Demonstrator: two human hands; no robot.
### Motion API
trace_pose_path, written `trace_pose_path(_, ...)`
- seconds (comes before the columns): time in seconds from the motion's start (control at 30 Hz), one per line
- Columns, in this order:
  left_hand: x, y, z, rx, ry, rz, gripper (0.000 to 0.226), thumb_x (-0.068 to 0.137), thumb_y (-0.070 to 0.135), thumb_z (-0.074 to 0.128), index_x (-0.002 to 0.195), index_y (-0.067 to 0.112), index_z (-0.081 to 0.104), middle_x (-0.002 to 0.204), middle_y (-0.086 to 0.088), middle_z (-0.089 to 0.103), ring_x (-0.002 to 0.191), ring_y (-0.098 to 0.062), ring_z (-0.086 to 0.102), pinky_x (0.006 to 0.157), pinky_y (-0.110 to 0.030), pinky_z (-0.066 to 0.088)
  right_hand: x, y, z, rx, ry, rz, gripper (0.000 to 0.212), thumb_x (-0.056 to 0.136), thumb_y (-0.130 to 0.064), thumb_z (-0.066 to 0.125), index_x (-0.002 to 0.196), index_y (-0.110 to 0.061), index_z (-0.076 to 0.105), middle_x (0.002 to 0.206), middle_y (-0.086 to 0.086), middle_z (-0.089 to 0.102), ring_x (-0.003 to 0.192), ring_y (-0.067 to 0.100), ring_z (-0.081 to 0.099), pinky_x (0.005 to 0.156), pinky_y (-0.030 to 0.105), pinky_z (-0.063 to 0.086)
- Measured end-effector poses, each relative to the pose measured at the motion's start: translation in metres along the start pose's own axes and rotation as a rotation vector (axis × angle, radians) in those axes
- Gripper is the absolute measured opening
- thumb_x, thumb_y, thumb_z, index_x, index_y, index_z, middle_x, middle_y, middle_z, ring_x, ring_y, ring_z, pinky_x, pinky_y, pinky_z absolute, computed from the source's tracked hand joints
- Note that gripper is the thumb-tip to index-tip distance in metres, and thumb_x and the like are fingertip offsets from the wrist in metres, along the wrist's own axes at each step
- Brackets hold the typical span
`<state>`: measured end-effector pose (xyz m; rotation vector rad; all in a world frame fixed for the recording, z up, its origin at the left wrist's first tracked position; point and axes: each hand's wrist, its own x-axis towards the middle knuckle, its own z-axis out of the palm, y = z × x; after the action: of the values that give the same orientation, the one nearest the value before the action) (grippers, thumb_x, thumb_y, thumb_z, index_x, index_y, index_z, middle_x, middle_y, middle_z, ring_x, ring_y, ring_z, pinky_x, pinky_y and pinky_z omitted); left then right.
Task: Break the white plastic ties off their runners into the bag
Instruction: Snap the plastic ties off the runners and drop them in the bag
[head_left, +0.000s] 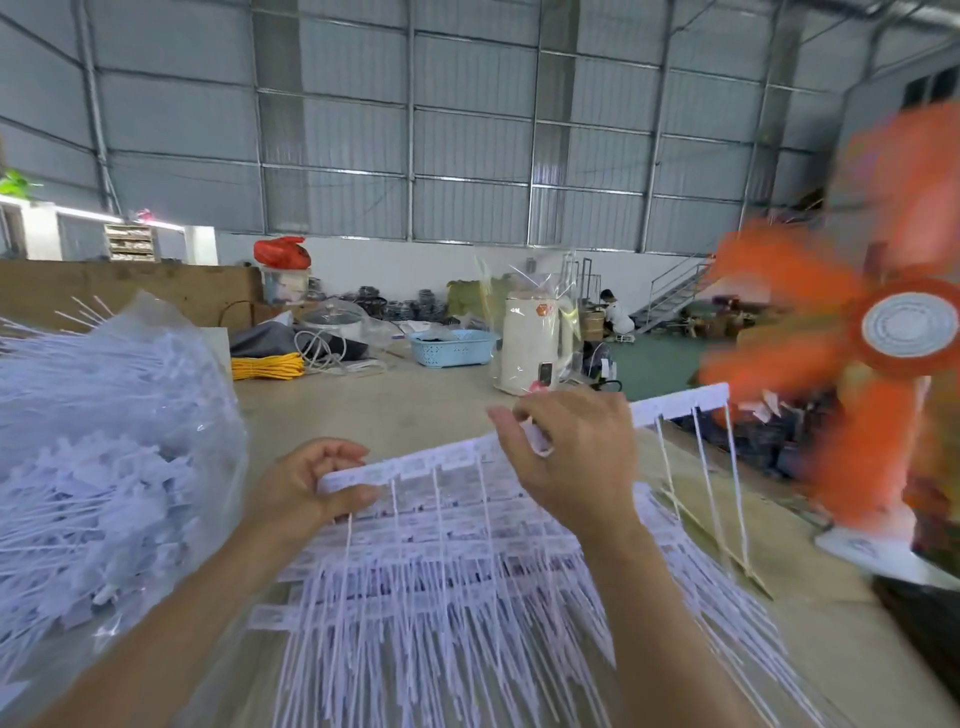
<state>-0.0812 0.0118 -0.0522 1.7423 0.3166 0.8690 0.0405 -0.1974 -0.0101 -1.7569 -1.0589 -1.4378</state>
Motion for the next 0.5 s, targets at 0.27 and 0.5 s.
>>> trace_pose_path(0.27,-0.009,-0.009,0.013,0.29,0.003,0.062,0.025,0.065,0.003,0.084,0.07,0.016,0.063,0.058,0.007,0.059,0.056,-0.01,0.052,0.053,-0.023,0.045,-0.035,-0.005,0.035,0.114,-0.867,0.235,0.042,0.095,-0.049,0.04,0.124,-0.024,0.057,0.129,-0.003,0.051,0.122,0.018,0.043,0.098,0.038,0.037)
trace_pose_path(0.5,-0.018,0.0,0.038,-0.142,-0.019,-0.036,0.025,0.074,-0.007,0.073,0.087,0.012,0.063,0.078,-0.004,0.067,0.065,-0.009,0.063,0.054,-0.015,0.05,-0.038,-0.04,0.053,0.611,-0.797,0.329,0.018,0.095,-0.028,0.053,0.094,-0.014,0.065,0.076,-0.006,0.059,0.069,0.009,0.047,0.064,0.016,0.037)
